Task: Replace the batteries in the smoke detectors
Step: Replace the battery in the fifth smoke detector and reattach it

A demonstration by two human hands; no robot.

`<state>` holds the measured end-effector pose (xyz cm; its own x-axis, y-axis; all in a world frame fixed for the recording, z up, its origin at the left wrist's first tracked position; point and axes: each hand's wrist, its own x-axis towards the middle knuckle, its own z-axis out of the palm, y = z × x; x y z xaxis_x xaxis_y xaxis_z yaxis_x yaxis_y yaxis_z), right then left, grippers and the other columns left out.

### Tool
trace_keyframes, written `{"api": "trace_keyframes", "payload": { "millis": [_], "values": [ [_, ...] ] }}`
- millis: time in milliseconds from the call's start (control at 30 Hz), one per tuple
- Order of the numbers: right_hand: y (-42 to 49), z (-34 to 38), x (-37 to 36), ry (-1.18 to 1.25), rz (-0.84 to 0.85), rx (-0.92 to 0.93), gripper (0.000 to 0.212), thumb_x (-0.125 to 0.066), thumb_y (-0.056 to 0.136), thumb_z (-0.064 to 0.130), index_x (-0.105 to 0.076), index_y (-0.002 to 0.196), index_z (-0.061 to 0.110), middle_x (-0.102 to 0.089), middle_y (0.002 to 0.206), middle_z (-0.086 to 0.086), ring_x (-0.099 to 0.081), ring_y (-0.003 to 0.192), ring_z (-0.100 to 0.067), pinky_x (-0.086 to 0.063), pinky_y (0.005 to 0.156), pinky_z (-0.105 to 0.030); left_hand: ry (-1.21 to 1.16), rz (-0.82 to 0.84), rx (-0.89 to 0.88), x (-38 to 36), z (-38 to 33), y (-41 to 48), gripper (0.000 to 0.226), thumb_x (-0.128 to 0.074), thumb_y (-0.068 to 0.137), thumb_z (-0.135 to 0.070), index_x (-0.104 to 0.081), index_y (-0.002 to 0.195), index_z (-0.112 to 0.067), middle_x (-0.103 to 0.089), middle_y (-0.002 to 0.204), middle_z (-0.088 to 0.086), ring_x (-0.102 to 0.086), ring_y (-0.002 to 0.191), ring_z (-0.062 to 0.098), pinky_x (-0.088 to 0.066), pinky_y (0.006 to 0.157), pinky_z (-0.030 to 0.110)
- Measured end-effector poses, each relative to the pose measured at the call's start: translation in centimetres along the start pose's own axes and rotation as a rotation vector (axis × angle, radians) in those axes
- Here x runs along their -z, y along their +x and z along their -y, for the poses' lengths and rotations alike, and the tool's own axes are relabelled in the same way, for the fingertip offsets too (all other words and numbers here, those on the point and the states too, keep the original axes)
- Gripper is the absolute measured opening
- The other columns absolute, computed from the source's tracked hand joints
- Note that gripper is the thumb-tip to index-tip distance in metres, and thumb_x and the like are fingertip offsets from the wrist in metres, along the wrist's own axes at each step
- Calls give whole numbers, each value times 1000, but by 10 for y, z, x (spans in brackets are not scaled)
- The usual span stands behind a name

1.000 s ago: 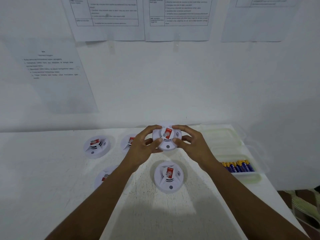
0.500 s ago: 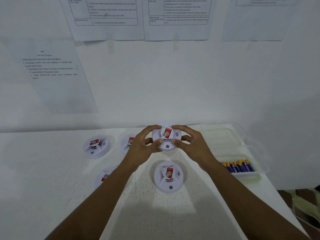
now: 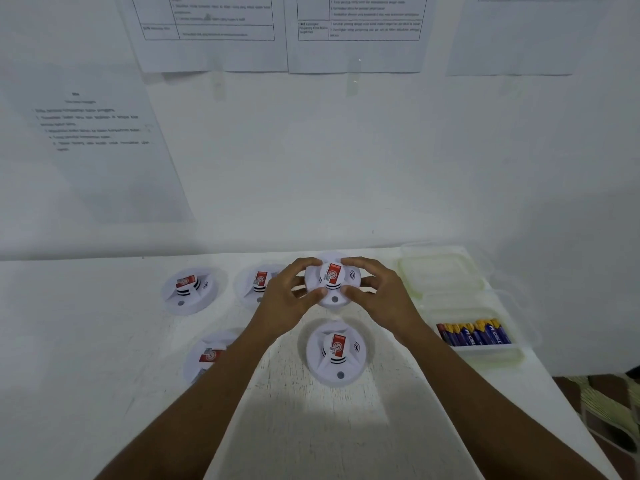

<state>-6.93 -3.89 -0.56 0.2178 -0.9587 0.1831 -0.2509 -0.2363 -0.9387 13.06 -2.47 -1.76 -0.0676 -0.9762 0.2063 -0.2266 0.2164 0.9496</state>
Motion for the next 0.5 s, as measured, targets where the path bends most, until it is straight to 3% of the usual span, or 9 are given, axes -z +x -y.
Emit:
{"api": "trace_keyframes", "payload": {
  "millis": [233,367,433,500],
  "values": [
    [9,-22,-8,-84,-3,-87,40,-75,84,13,-66,120,29,-66,121,10,-65,102,-7,-55,88,-21,111,-7,-24,-9,27,5,36,-70,88,-17,-59,122,-18,-66,118,-10,-61,109,3,-49,91,16],
    [17,-29,-11,-172,-4,-113,37,-72,87,16,-64,122,25,-66,114,13,-60,99,-3,-49,87,-11,193,-16,17,-16,34,14,34,-67,91,-19,-58,123,-18,-65,117,-10,-61,99,-7,-47,82,7],
    [22,-32,-12,-216,-3,-111,38,-70,88,14,-63,125,20,-66,118,8,-59,100,-6,-46,86,-8,230,-21,44,-19,39,18,33,-66,91,-22,-58,124,-22,-66,115,-10,-63,94,-2,-51,84,17],
    [26,-35,-14,-258,1,-122,39,-67,90,13,-62,128,16,-66,124,2,-60,105,-12,-47,91,-14,273,-28,66,-20,43,20,33,-65,91,-28,-58,123,-26,-67,113,-11,-66,92,9,-55,87,33]
  ]
}}
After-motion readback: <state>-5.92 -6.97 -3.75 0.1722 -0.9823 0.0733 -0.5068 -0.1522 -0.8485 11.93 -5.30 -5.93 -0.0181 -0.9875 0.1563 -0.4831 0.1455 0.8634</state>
